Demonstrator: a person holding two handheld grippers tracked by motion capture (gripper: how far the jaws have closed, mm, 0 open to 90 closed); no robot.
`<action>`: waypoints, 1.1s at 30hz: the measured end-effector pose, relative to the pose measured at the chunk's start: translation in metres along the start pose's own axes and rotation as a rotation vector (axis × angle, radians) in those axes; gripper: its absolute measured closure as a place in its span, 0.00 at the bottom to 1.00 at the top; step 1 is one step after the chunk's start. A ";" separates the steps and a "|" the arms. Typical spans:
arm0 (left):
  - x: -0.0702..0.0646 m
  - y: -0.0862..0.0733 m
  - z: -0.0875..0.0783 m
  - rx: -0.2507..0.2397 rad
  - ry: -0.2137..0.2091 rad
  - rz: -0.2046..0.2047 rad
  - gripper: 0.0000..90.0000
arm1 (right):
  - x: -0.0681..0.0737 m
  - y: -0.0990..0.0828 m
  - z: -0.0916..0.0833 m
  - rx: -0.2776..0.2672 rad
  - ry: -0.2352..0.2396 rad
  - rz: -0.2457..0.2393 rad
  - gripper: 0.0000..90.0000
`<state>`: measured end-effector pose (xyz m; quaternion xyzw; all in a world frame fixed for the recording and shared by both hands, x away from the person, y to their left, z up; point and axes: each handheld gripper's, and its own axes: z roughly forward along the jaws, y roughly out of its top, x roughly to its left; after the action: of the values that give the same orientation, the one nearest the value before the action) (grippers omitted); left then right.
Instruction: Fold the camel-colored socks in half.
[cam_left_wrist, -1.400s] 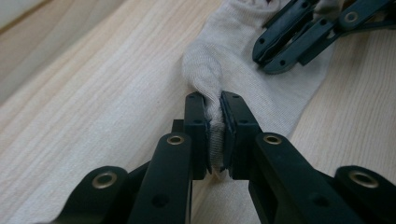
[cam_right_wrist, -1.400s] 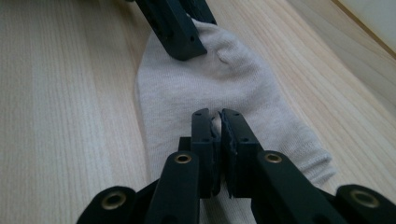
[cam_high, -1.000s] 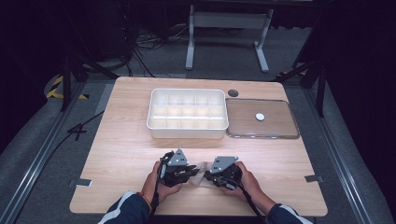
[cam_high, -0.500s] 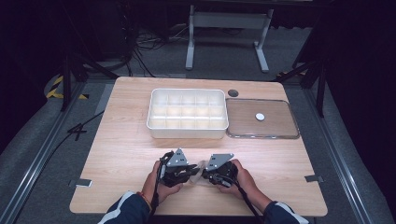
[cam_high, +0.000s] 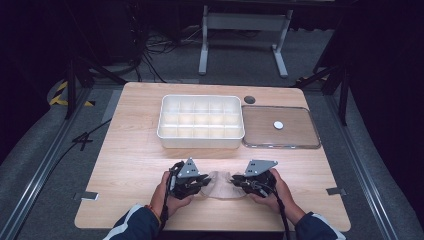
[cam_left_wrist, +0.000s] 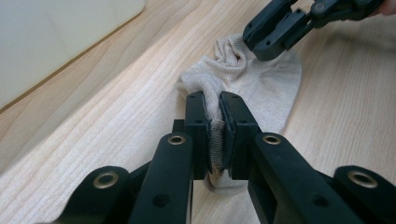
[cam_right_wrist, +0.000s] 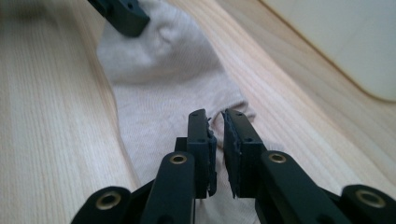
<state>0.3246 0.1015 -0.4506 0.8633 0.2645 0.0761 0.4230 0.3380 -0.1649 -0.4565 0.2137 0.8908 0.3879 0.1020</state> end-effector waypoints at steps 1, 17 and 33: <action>0.000 0.000 0.000 0.001 0.002 0.002 0.91 | 0.000 -0.001 0.002 0.010 0.000 -0.004 0.90; -0.008 0.008 0.015 0.015 0.009 0.035 0.91 | 0.004 -0.003 0.017 0.050 -0.001 -0.027 0.89; -0.007 0.009 0.014 0.024 0.021 0.048 0.91 | -0.014 -0.017 -0.011 0.033 -0.036 0.047 0.72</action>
<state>0.3272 0.0844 -0.4519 0.8736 0.2488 0.0921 0.4079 0.3416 -0.1885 -0.4613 0.2432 0.8898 0.3716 0.1052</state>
